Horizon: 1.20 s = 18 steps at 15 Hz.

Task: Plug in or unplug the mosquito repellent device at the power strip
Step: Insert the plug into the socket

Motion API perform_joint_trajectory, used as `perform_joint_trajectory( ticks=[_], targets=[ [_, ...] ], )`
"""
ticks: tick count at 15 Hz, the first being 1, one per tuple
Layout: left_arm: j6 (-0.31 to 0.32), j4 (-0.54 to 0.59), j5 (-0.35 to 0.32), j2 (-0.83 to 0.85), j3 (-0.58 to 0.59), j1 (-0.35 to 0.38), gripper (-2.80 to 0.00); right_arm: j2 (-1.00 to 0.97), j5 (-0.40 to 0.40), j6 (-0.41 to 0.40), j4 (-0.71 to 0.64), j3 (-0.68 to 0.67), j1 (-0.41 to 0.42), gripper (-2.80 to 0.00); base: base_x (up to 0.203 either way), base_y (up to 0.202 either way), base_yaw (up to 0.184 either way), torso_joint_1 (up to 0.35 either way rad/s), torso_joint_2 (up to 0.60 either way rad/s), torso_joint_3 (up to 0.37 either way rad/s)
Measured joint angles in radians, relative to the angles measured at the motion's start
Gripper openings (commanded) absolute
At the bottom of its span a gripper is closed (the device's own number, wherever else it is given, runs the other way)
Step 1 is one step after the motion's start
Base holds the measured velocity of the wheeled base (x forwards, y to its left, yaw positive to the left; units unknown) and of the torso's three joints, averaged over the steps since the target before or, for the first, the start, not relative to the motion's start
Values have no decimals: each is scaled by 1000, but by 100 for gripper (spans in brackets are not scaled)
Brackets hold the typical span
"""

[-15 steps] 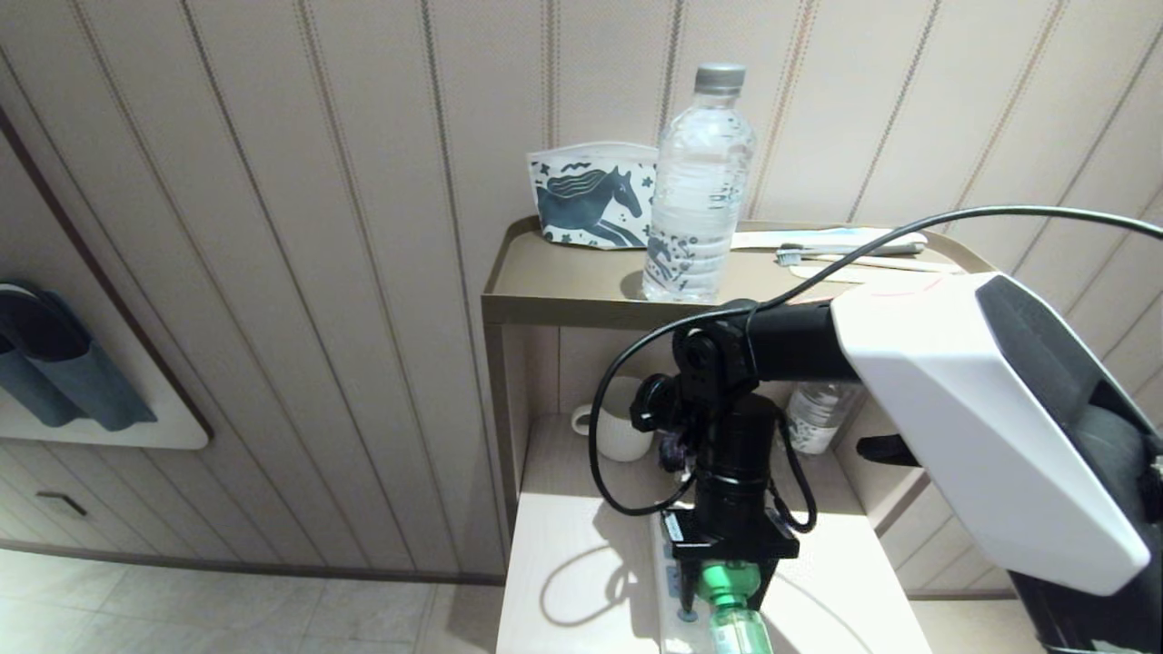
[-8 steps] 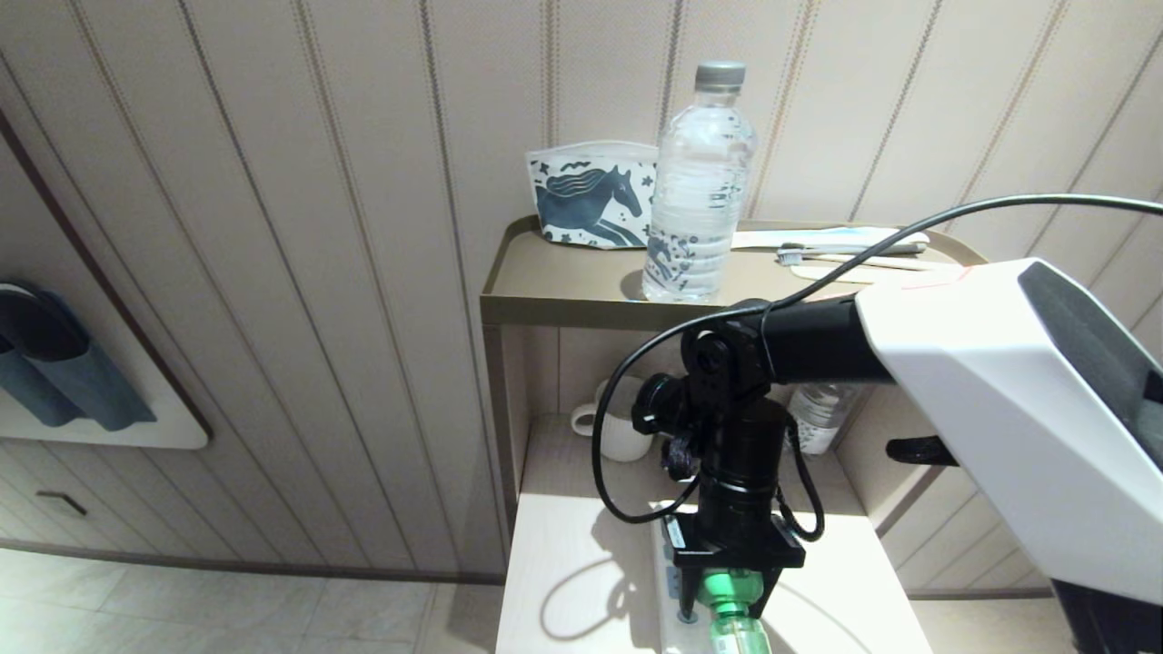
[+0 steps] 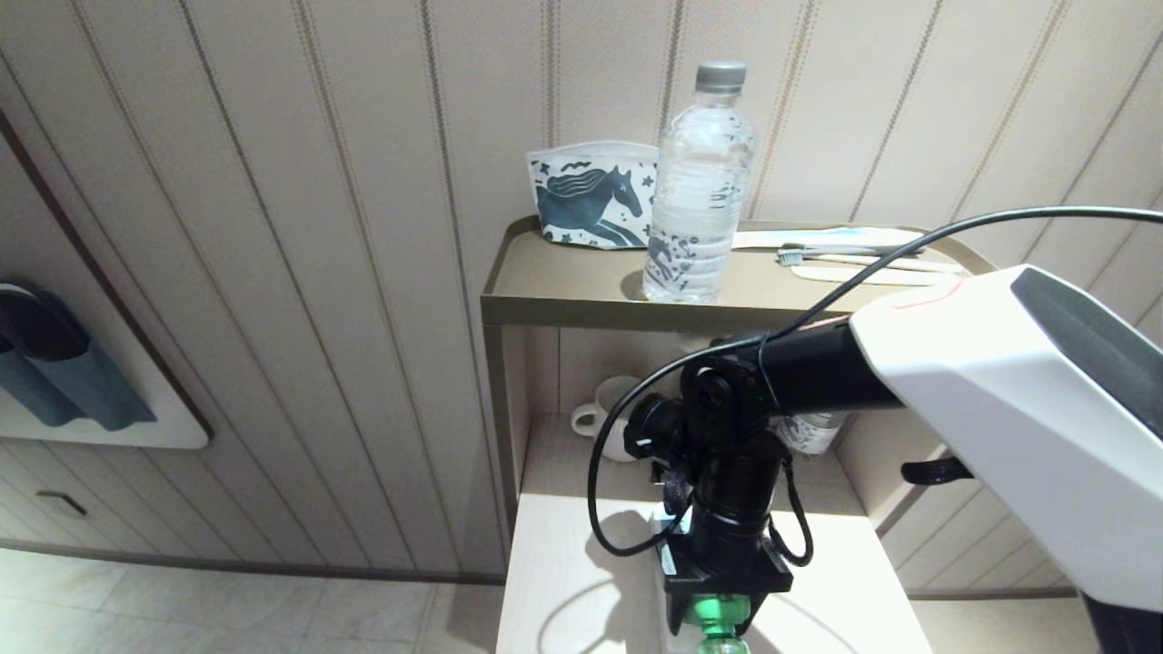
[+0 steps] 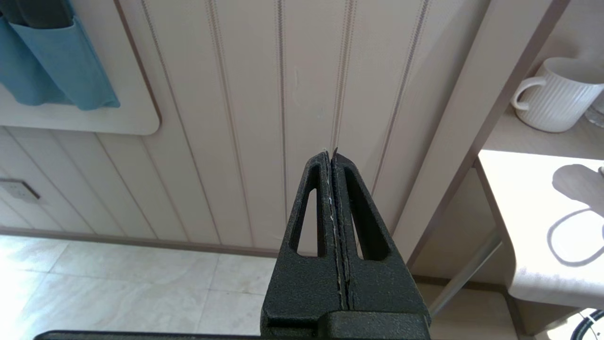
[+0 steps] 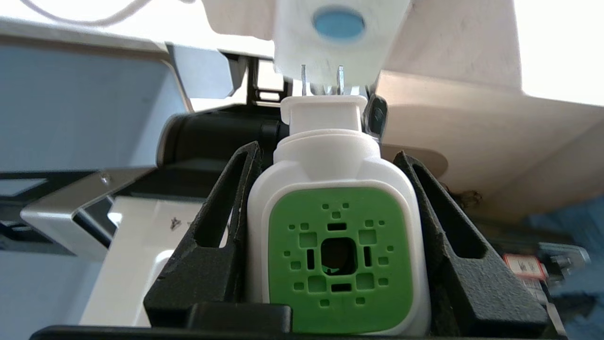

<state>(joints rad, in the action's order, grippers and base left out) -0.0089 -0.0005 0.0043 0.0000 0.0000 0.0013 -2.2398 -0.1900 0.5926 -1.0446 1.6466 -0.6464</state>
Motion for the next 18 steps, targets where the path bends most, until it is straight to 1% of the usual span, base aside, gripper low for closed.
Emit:
perform_joint_trajectory(
  ticks=[3, 7, 12, 15, 18],
  targets=[
    [0, -1, 0, 0, 0, 0, -280, -2, 12, 0, 47, -19, 3, -280, 0, 0, 0, 0, 0, 0],
    [0, -1, 0, 0, 0, 0, -280, -21, 79, 0, 52, -11, 9, -280, 0, 0, 0, 0, 0, 0],
    [0, 0, 0, 0, 0, 0, -280, -29, 101, 2, 51, 20, 16, -280, 0, 0, 0, 0, 0, 0],
    [0, -1, 0, 0, 0, 0, -280, -37, 106, 20, 52, 49, 17, -280, 0, 0, 0, 0, 0, 0],
    [0, 0, 0, 0, 0, 0, -280, -53, 135, 27, 52, 64, 18, -280, 0, 0, 0, 0, 0, 0]
  ],
)
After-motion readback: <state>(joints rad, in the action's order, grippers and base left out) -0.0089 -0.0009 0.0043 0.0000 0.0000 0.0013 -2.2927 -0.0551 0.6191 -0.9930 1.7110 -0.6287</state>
